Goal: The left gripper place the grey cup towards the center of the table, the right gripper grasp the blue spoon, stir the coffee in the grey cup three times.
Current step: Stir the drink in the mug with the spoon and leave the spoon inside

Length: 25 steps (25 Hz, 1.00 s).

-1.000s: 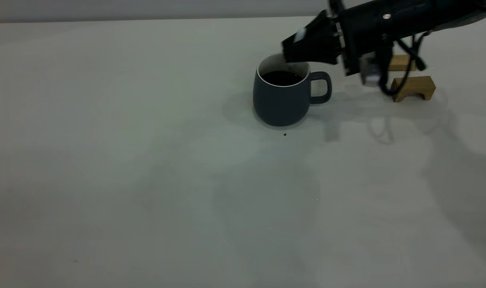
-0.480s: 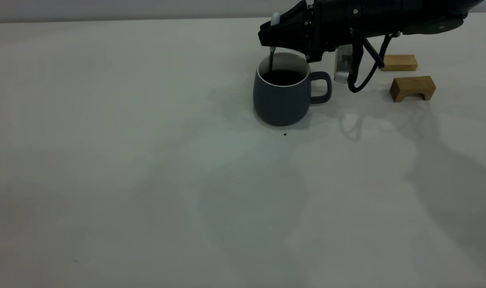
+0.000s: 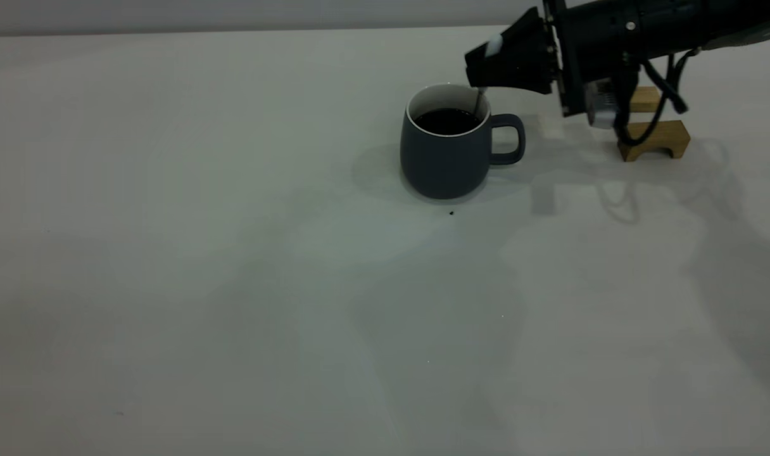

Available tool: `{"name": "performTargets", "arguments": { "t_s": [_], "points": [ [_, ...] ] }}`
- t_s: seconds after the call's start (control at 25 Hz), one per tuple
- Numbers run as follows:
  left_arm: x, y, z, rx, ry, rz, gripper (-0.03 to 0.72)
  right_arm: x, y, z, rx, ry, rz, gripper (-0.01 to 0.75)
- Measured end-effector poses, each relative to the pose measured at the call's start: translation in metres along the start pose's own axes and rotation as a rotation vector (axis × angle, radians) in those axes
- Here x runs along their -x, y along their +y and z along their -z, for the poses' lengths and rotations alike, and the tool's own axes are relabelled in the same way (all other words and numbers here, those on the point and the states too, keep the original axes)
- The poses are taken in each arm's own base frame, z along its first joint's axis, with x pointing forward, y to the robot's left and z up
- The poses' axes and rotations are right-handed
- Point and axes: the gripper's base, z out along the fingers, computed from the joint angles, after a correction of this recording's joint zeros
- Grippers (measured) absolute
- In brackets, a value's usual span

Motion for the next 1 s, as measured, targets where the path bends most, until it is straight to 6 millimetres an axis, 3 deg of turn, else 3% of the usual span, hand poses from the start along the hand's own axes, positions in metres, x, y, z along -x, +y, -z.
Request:
{"name": "performTargets", "arguments": {
  "t_s": [0.24, 0.56, 0.72, 1.0],
  "points": [
    [0.000, 0.000, 0.000, 0.000, 0.000, 0.000, 0.585, -0.009, -0.004, -0.007, -0.070, -0.016, 0.063, 0.106],
    [0.000, 0.000, 0.000, 0.000, 0.000, 0.000, 0.585, -0.032, -0.007, -0.046, -0.022, 0.056, 0.015, 0.105],
    [0.000, 0.000, 0.000, 0.000, 0.000, 0.000, 0.585, -0.037, 0.005, -0.048, 0.109, 0.100, -0.055, 0.100],
    [0.000, 0.000, 0.000, 0.000, 0.000, 0.000, 0.585, -0.022, 0.014, -0.035, 0.190, 0.000, -0.081, 0.099]
  ]
}}
